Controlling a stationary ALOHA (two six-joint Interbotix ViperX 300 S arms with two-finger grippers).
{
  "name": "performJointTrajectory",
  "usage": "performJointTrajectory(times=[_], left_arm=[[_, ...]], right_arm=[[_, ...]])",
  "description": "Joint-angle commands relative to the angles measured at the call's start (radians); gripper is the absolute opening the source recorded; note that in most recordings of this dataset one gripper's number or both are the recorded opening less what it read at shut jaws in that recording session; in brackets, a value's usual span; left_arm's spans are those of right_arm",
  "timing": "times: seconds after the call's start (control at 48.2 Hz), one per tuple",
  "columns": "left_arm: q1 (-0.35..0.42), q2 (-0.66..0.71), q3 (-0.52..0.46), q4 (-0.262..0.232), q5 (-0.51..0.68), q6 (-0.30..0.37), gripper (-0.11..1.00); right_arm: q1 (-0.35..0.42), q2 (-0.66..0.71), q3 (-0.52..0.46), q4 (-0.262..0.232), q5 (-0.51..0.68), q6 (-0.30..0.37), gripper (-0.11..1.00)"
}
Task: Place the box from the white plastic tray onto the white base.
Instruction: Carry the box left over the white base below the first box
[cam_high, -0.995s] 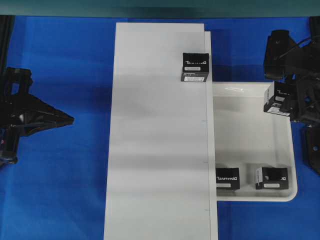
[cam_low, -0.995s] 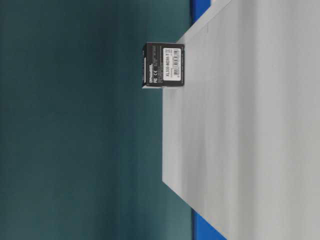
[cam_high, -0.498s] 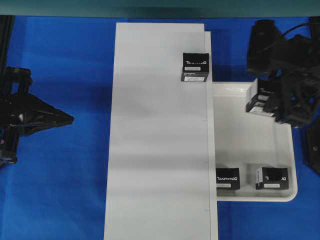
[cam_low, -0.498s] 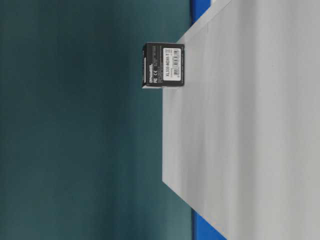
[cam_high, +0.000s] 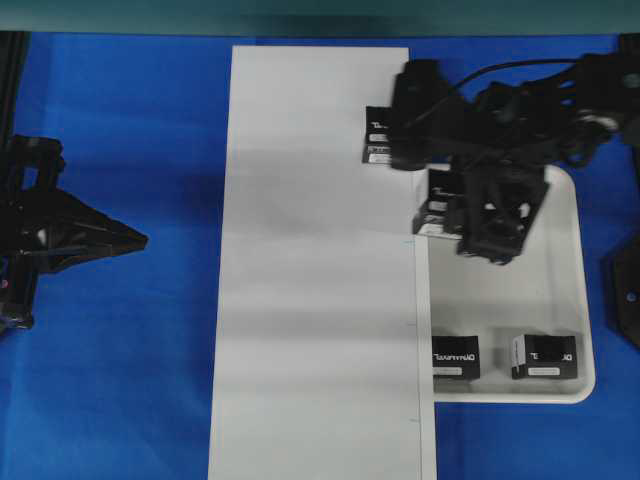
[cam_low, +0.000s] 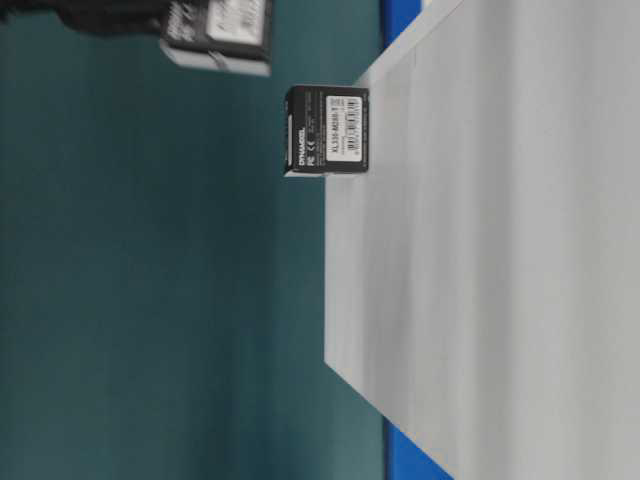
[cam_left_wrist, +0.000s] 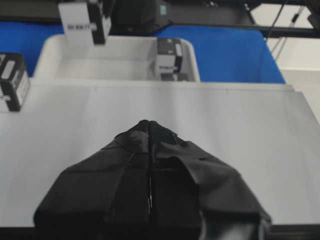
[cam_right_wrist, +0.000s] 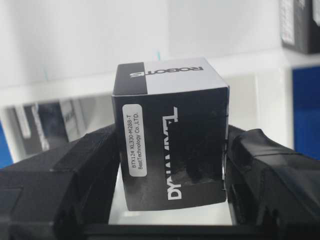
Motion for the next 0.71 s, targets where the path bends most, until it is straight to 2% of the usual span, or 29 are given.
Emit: performJointTrajectory(times=[0.0,0.373,0.684], left_arm=[[-0.003,0.003,-0.028,0.000,-0.006,0.000,-0.07],[-0.006,0.005,-0.028,0.002,-0.006,0.000,-0.07],[-0.006,0.003,-0.026,0.002,-0.006,0.000,-0.07]], right_arm=[[0.009,0.037,-0.023,0.003,-0.031,-0.002,0.62],[0.011,0.155,-0.034,-0.015,-0.094,-0.009,0.62],[0.011,0.219,-0.066,-0.035,-0.101,-0.049,0.62]])
